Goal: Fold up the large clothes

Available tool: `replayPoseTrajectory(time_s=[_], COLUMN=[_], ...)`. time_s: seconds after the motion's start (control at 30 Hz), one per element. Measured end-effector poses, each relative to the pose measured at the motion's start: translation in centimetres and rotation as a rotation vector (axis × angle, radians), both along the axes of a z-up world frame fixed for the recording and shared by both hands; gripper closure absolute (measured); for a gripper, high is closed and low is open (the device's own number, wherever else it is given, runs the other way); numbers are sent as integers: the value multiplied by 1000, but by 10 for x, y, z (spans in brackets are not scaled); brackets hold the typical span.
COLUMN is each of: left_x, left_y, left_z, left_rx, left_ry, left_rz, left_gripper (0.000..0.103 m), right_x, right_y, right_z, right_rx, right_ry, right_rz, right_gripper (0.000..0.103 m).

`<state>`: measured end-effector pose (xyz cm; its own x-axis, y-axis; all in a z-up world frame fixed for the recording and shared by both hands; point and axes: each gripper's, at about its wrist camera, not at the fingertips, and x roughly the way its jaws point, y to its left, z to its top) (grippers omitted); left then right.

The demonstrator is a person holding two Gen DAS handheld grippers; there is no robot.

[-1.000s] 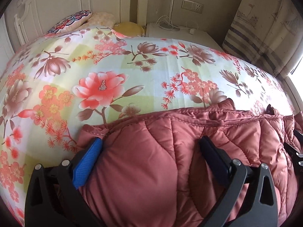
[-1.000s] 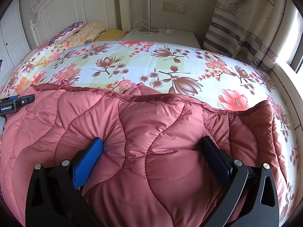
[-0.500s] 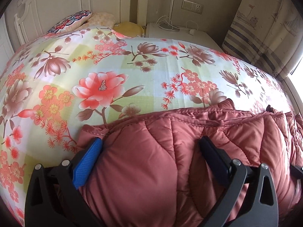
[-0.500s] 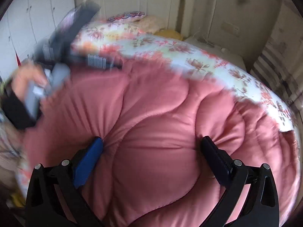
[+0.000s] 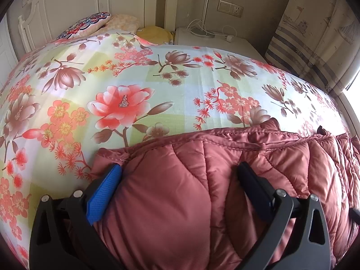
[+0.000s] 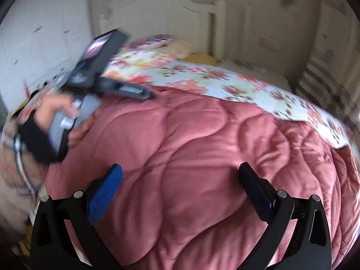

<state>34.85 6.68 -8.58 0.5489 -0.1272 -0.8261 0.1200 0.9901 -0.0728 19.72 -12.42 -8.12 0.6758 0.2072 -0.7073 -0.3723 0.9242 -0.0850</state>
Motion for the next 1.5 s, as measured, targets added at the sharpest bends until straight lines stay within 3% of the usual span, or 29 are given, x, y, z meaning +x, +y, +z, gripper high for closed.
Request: replayPoseTrajectory(time_s=[0.03,0.2,0.3,0.4,0.57,0.63,0.73,0.77,0.87,1.0,1.17,1.33,1.37,1.4,1.47,1.5], left_x=[-1,0,-1,0,-1,0,-1,-1,-1,-1,-1,-1,-1,-1,-1,-1], left_y=[0,0,0,1,0,0,0,0,0,0,0,6,6,7,7,7], left_z=[0,0,0,0,0,0,0,1,0,0,0,0,1,1,1,1], left_rx=[-2,0,2,2,4,6,3,4,6,8,19,16,15,13,10,12], left_ry=[-1,-1,-3,-3,-4,-4,-4,-4,-5,-7,-10,-14,-13,-13,-14,-14], left_rz=[0,-1,0,-1,-1,0,-2,-2,-1,-1,11,45,51,54,56,55], left_gripper=[2,2,2,2,2,2,2,2,2,2,2,2,2,2,2,2], right_x=[-3,-1,-32,-67,-144,-172,-201,-206,-199,-156,-91,-67,-68,-68,-73,-75], right_y=[1,-15,-49,-91,-168,-188,-205,-208,-213,-205,-195,-183,-184,-186,-195,-199], right_z=[-5,9,25,24,5,-3,-26,-28,-31,-26,-26,-27,-30,-33,-42,-43], right_rx=[-7,62,262,378,652,711,721,743,789,750,884,883,908,922,962,984], right_ry=[-29,28,14,47,140,165,216,196,170,175,178,52,24,18,10,9], right_rz=[8,-25,13,-5,-150,-218,-355,-369,-409,-427,-596,-662,-646,-652,-659,-655], right_gripper=[4,5,5,5,5,6,8,13,14,12,6,6,14,33,53,58])
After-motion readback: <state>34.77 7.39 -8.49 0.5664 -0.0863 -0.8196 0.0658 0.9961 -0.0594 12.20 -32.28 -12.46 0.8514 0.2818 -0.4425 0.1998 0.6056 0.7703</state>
